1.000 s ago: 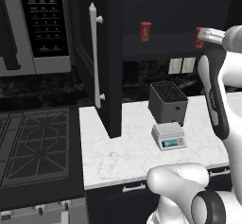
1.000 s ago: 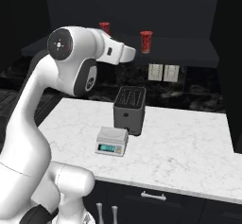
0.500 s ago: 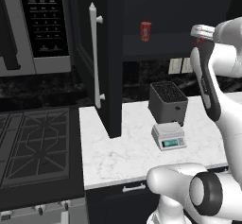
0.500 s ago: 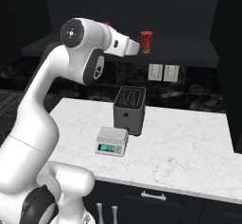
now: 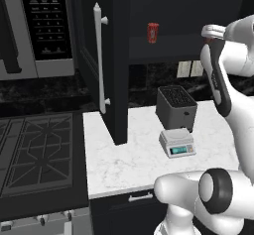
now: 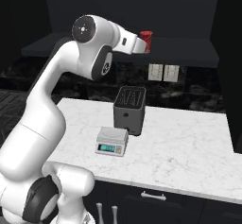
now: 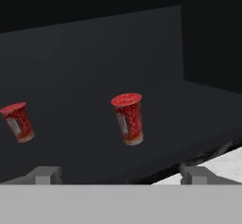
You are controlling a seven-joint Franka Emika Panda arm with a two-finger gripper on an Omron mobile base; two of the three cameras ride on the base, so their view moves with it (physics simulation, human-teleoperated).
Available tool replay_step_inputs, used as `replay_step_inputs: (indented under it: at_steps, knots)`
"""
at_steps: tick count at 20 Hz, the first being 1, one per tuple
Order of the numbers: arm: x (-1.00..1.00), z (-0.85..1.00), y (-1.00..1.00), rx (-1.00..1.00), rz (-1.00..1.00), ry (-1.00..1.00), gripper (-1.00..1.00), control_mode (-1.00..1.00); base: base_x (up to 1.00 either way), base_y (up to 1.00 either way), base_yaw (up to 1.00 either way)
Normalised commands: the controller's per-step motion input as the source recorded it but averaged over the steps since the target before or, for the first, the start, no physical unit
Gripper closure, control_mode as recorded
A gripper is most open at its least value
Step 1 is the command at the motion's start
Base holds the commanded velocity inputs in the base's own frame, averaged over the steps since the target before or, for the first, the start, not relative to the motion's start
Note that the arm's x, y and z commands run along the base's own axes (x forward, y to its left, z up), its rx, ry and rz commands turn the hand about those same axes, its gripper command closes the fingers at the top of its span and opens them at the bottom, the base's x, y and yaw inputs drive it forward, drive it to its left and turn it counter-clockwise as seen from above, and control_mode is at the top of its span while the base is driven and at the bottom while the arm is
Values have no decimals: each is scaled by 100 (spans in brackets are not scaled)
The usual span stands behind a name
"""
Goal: Pick the yogurt and place it on the digital scale for weighing, and close the cabinet.
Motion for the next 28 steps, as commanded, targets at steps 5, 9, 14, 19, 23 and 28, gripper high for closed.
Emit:
replay_step_inputs:
  at_steps: [5,9,14,19,23,28]
  knots:
    - [34,-13,-6,0,0,0,-100,-100,0,0,0]
    - [36,-11,0,0,0,0,-100,-100,0,0,0]
    - [30,-1,-6,0,0,0,-100,-100,0,0,0]
    - [26,0,-6,0,0,0,-100,-100,0,0,0]
    - [30,0,-1,0,0,0,-100,-100,0,0,0]
    - [2,0,-22,0,0,1,-100,-100,0,0,0]
